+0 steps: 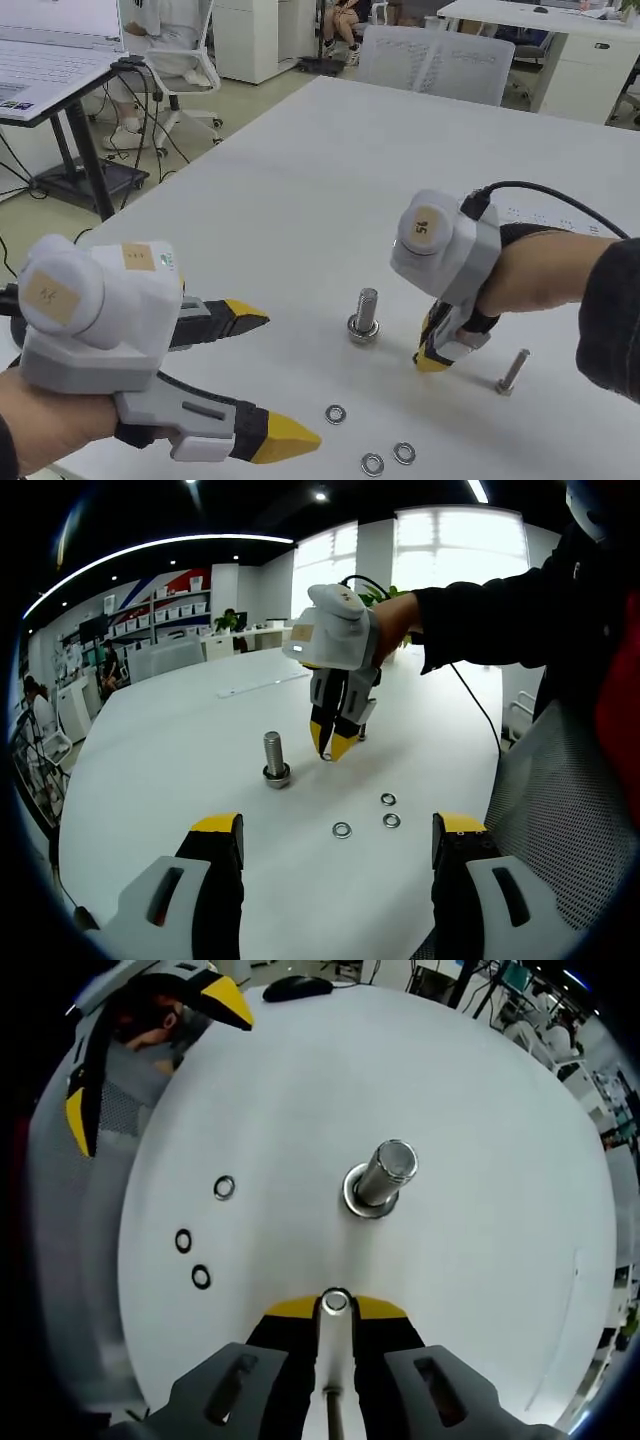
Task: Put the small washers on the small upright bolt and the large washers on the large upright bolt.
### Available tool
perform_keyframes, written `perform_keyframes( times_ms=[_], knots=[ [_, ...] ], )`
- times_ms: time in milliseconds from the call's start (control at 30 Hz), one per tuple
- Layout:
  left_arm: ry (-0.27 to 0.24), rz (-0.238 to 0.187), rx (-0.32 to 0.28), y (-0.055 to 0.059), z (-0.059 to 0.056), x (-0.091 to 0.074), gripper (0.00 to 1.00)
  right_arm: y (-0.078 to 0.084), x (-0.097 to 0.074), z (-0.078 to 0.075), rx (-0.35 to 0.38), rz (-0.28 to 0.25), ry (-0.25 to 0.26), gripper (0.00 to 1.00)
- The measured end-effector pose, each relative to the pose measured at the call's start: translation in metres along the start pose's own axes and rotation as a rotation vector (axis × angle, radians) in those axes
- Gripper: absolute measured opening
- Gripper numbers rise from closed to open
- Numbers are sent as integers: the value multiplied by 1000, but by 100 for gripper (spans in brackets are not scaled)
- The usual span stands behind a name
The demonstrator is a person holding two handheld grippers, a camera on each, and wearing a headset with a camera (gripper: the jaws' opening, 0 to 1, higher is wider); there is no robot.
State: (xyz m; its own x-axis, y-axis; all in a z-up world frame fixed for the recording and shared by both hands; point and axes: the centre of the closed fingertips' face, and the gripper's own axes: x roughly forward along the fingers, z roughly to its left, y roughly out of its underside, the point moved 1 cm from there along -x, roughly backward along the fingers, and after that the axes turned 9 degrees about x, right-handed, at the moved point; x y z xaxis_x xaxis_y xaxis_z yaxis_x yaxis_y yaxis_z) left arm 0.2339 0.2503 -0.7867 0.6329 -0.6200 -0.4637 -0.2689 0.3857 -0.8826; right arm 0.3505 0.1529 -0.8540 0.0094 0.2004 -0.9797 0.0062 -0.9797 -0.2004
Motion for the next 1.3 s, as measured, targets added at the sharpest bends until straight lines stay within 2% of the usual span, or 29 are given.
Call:
perform_keyframes(
  times_ms=[400, 800, 1133, 1300],
  knots=[
    [10, 2, 5, -1, -3, 1, 77, 8, -33, -4, 15, -16, 39, 13],
    [17, -6, 9, -3, -4, 1, 77, 13, -59, -9, 34, -28, 90, 13],
    [23, -10, 16, -3, -6, 0, 77, 27, -78, -9, 68, -39, 109, 13],
    [27, -11, 19, -3, -7, 0, 77, 38, -87, -11, 92, -42, 135, 13]
  ],
)
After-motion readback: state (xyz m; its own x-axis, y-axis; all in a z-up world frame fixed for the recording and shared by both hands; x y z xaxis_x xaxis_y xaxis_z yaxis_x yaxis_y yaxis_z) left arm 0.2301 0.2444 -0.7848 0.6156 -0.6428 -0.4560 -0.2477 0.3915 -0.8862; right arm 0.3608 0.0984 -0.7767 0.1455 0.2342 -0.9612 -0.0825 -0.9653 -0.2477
